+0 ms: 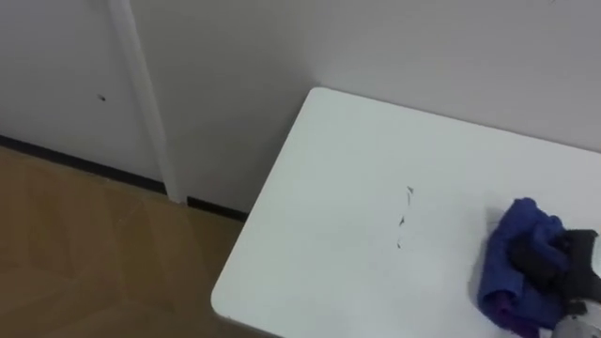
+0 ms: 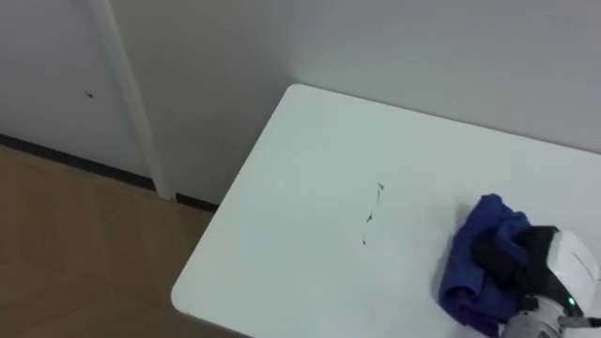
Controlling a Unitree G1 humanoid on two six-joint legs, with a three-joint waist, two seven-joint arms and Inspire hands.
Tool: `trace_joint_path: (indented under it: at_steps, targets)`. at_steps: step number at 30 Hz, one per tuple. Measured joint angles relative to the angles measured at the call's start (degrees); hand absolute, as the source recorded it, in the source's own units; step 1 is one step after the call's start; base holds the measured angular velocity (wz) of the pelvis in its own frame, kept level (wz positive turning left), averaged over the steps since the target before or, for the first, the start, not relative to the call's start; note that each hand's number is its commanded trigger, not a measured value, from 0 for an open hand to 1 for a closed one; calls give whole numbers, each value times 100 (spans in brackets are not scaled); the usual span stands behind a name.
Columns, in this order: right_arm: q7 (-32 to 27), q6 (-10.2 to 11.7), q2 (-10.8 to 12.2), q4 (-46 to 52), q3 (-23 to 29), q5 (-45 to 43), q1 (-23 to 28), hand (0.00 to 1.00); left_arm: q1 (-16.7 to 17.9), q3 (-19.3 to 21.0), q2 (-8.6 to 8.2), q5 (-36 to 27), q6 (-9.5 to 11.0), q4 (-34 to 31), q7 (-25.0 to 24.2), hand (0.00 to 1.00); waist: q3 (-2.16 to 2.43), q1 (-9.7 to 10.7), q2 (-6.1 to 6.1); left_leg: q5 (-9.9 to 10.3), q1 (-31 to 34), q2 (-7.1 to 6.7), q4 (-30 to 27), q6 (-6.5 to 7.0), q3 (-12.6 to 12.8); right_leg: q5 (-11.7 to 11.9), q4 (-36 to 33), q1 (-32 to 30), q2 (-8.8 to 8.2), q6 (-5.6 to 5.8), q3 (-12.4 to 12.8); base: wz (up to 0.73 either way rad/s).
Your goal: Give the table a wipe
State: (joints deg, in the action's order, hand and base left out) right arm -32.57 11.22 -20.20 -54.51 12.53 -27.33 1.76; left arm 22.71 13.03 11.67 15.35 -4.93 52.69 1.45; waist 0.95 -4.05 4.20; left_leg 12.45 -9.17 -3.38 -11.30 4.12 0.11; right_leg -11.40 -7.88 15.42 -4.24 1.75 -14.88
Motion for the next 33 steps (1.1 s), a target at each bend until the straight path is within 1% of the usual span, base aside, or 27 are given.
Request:
trace_joint_path:
  at_steps: [1,4,6,8,9,10,11,12,13,14,15,16,17,18,19,20,21,22,23,24,25,26,27,29,31,32,33]
  targets:
    - [-34,6,-2,-86,108,-41,17,100,-56,54,0,49,1,2,18,0,9,92,15,0,0,-3,-1,0,-25,0,0,10,0,0,17,0]
    - [-168,5,-4,-87,344,-252,193,100,-102,64,-5,53,22,15,41,0,12,186,24,5,23,-2,-7,7,-26,11,-3,12,4,17,74,-3]
    - [-192,-31,-3,39,309,-255,289,100,-161,24,-4,49,20,21,41,0,15,191,17,11,32,5,-2,15,2,13,-6,-12,9,21,93,-16]
    - [-194,-140,-6,157,174,-362,305,100,-157,-125,-1,11,16,45,40,0,22,198,-1,12,42,4,-6,16,-7,16,-5,-28,13,27,86,-19]
    - [-189,-285,-6,305,80,-531,258,100,-201,-264,-3,17,11,52,41,0,26,181,-13,11,41,6,-10,16,1,17,-7,-35,16,27,86,-17]
    - [-190,-448,-1,424,-45,-717,211,100,-222,-422,-5,51,3,82,37,0,28,148,-32,11,42,23,-21,16,63,17,-6,-52,24,28,119,-23]
    - [-188,-531,14,490,-72,-817,184,100,-240,-478,-17,49,1,107,32,0,29,92,-53,13,41,37,-21,14,111,19,-8,-70,35,29,166,-41]
    - [-188,-745,24,671,-241,-944,154,100,-317,-557,-51,49,1,231,30,0,25,-45,-92,15,38,53,-19,10,132,28,-13,-110,54,36,244,-56]
    - [-161,-950,30,891,-449,-1097,139,100,-376,-618,-87,50,-27,316,26,0,20,-141,-125,15,45,69,-18,10,130,40,-13,-155,78,17,226,-54]
    - [-124,-1032,41,1029,-550,-1217,132,100,-387,-670,-97,47,-41,338,22,0,18,-157,-137,14,58,77,-16,8,118,50,-20,-157,89,2,226,-39]
    - [-36,-1222,82,1325,-761,-1484,117,100,-434,-781,-108,44,-114,362,4,0,5,-191,-151,4,80,92,-15,-7,97,65,-37,-196,112,-22,222,-28]
    - [82,-1424,158,1625,-1041,-1715,102,100,-482,-832,-136,40,-160,366,4,0,-7,-296,-152,-2,86,114,-3,-17,92,74,-95,-269,137,-37,210,-28]
    - [169,-1525,192,1766,-1210,-1828,84,100,-504,-880,-139,38,-175,366,8,0,-21,-358,-134,-4,90,126,-1,-22,94,84,-100,-291,152,-55,200,-34]
    - [397,-1690,252,2064,-1573,-2059,15,100,-555,-963,-157,21,-195,410,18,0,-12,-462,-162,0,137,153,-6,-39,79,113,-101,-353,183,-101,178,-21]
    - [583,-1752,340,2222,-1892,-2327,-147,100,-626,-1078,-160,0,-230,484,16,0,-55,-485,-140,-16,193,167,-16,-64,35,130,-98,-401,200,-129,122,-12]
    - [656,-1765,419,2236,-2017,-2468,-252,100,-652,-1137,-162,1,-247,491,9,0,-86,-495,-133,-24,221,167,-22,-76,-2,135,-99,-423,206,-138,94,13]
    - [804,-1800,550,2276,-2186,-2675,-436,100,-691,-1220,-177,3,-265,484,-12,0,-127,-534,-126,-40,301,167,-48,-92,-72,142,-91,-468,217,-150,43,18]
    - [905,-1843,594,2324,-2355,-2730,-582,100,-697,-1228,-204,4,-265,476,-64,0,-134,-645,-132,-50,357,171,-49,-101,-96,142,-90,-519,223,-152,17,17]
    - [972,-1851,594,2326,-2439,-2726,-672,100,-696,-1238,-211,2,-265,472,-83,0,-135,-697,-132,-58,381,173,-44,-108,-104,142,-91,-546,225,-152,3,12]
    - [1076,-1851,595,2290,-2557,-2691,-853,100,-685,-1265,-210,0,-269,465,-100,0,-158,-749,-127,-70,413,174,-34,-118,-127,142,-84,-573,230,-153,-16,15]
    - [1094,-1838,595,2188,-2635,-2659,-998,100,-634,-1273,-210,-4,-270,444,-99,0,-161,-783,-124,-75,453,168,-33,-120,-178,141,-76,-594,234,-155,-25,20]
    - [1098,-1833,595,2168,-2642,-2651,-1048,100,-606,-1273,-210,-3,-278,436,-99,0,-164,-784,-118,-91,471,164,-32,-122,-203,141,-76,-614,231,-155,-42,24]
    - [1098,-1833,587,2158,-2637,-2618,-1099,100,-542,-1264,-210,-2,-334,383,-99,0,-164,-790,-109,-102,518,166,-31,-122,-207,140,-73,-651,224,-155,-107,16]
    - [1004,-1807,556,2135,-2624,-2564,-1122,100,-489,-1240,-207,-11,-360,350,-107,0,-158,-799,-96,-102,599,163,-34,-122,-231,140,-69,-703,228,-155,-107,8]
    - [805,-1531,431,2022,-2587,-2311,-1043,100,-419,-1207,-166,-9,-355,344,-172,0,-146,-707,-90,-103,619,149,-50,-122,-263,141,-75,-711,221,-155,-118,13]
    - [737,-1440,398,1983,-2575,-2215,-977,100,-418,-1203,-152,-11,-350,338,-175,0,-144,-697,-86,-103,613,147,-51,-122,-262,141,-74,-707,219,-155,-118,11]
    - [611,-1273,393,1861,-2499,-2118,-944,100,-414,-1197,-131,-10,-342,329,-175,0,-139,-643,-95,-102,596,145,-51,-122,-266,141,-72,-679,212,-154,-139,21]
